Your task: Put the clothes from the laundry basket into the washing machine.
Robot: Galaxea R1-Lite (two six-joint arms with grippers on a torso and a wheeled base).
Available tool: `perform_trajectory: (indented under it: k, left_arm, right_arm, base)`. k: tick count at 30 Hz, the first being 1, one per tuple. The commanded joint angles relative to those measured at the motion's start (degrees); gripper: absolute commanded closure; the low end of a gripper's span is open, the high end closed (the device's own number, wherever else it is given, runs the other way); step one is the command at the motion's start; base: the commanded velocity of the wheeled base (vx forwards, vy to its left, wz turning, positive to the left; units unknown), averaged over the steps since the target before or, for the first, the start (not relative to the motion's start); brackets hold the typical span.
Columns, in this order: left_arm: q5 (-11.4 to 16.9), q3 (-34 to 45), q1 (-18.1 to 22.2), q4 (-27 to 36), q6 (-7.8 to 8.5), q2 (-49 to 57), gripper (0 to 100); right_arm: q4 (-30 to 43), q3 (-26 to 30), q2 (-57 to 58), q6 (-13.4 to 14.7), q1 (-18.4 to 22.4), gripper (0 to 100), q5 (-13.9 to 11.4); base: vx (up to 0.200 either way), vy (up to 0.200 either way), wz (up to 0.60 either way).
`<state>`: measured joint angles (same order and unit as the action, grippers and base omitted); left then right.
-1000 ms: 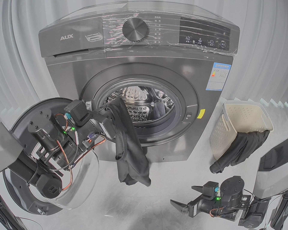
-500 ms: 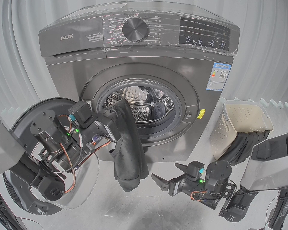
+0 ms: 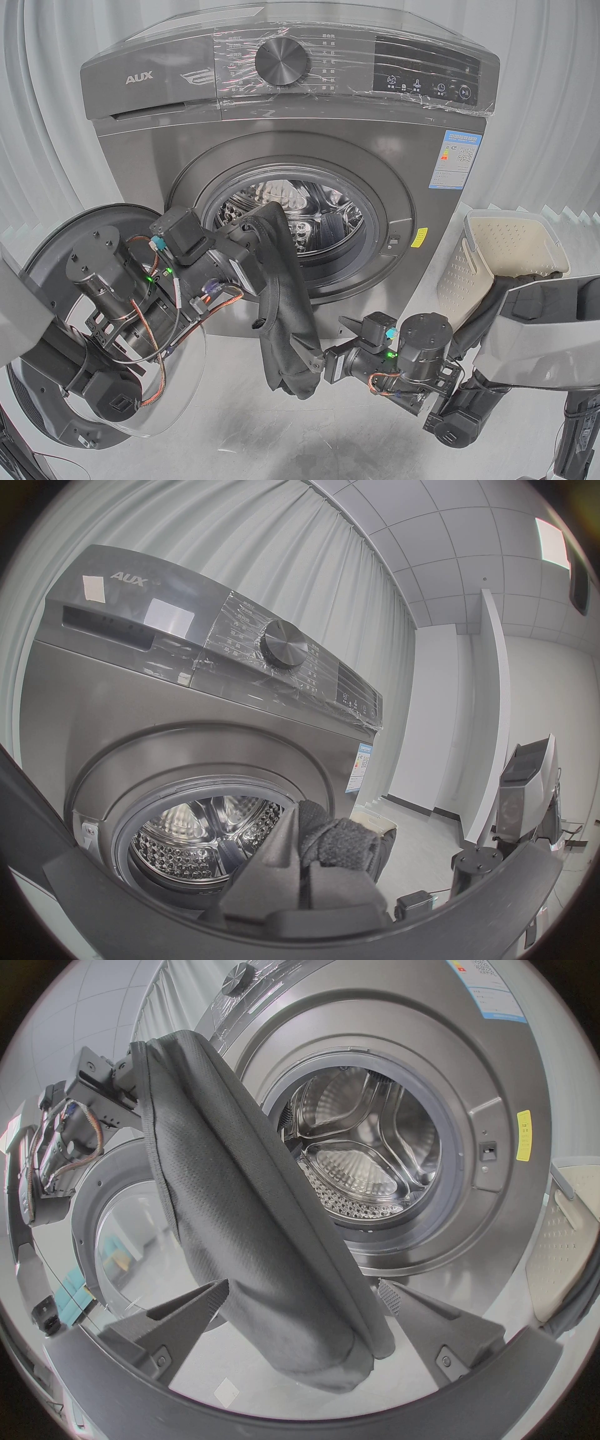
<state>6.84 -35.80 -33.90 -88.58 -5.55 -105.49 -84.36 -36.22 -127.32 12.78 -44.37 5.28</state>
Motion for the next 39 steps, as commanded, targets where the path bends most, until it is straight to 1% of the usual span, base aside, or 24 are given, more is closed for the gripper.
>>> perform_trajectory:
  k: [1,4,6,9,13,18,20,23,26,29,31,32,34,37,39]
  left_arm:
    - [0.02,-0.14,-0.20,-0.02,0.01,-0.16,100]
    - [0.02,-0.23,-0.38,-0.02,0.01,-0.16,100]
    - [-0.07,-0.14,-0.38,-0.02,0.01,-0.25,100]
    - [0.02,-0.14,-0.38,-0.02,0.01,-0.34,100]
    - [0.02,-0.23,-0.38,-0.02,0.01,-0.42,100]
    - [0.02,-0.14,-0.38,-0.02,-0.08,-0.34,100]
    - [0.02,-0.14,-0.38,-0.02,0.01,-0.34,100]
    - [0.02,-0.14,-0.38,-0.02,0.01,-0.25,100]
    - [0.02,-0.14,-0.38,-0.02,0.01,-0.25,100]
    - [0.02,0.21,-0.38,-0.10,0.01,-0.16,100]
    - [0.02,0.30,-0.38,-0.10,0.01,-0.07,100]
    - [0.02,0.30,-0.38,-0.10,0.01,-0.07,100]
    - [0.02,0.30,-0.46,-0.10,0.01,0.28,100]
    - [0.02,0.38,-0.38,-0.10,0.01,0.28,100]
    - [0.02,0.65,-0.38,-0.10,0.01,0.46,100]
  right_arm:
    - [0.34,-5.09,-5.48,-0.12,0.25,0,-0.36]
    - [0.07,-8.87,-8.82,-0.12,1.13,0,-0.36]
    - [-0.28,-10.72,-10.23,-0.65,1.22,0,-0.62]
    - [-0.37,-10.89,-10.67,-0.82,0.60,0,-1.76]
    - [-0.10,-11.24,-11.72,-1.00,0.08,0,-1.85]
    - [-0.72,-12.82,-14.27,-2.58,0.69,0,-2.20]
    - [-0.72,-13.53,-14.80,-2.76,0.78,0,-2.38]
    - [0.42,-13.88,-14.89,-2.93,0.78,0,-2.47]
    - [3.32,-13.97,-15.15,-2.93,1.31,0,-2.55]
    - [4.47,-14.85,-15.15,-2.93,1.40,0,-3.34]
    - [4.47,-16.87,-15.77,-2.93,1.40,0,-3.34]
    - [4.47,-16.87,-15.77,-2.93,1.40,0,-3.34]
    - [4.55,-19.77,-16.82,-2.93,1.31,0,-3.34]
    - [4.55,-21.53,-17.61,-2.93,1.22,0,-3.26]
    - [4.47,-23.72,-18.76,-2.93,1.13,0,-3.17]
  base:
    - [0.000,0.000,0.00]
    - [0.000,0.000,0.00]
    - [0.000,0.000,0.00]
    - [0.000,0.000,0.00]
    - [0.000,0.000,0.00]
    - [0.000,0.000,0.00]
    - [0.000,0.000,0.00]
    - [0.000,0.000,0.00]
    - [0.000,0.000,0.00]
    - [0.000,0.000,0.00]
    - [0.000,0.000,0.00]
    - [0.000,0.000,0.00]
    - [0.000,0.000,0.00]
    - [0.000,0.000,0.00]
    - [0.000,0.000,0.00]
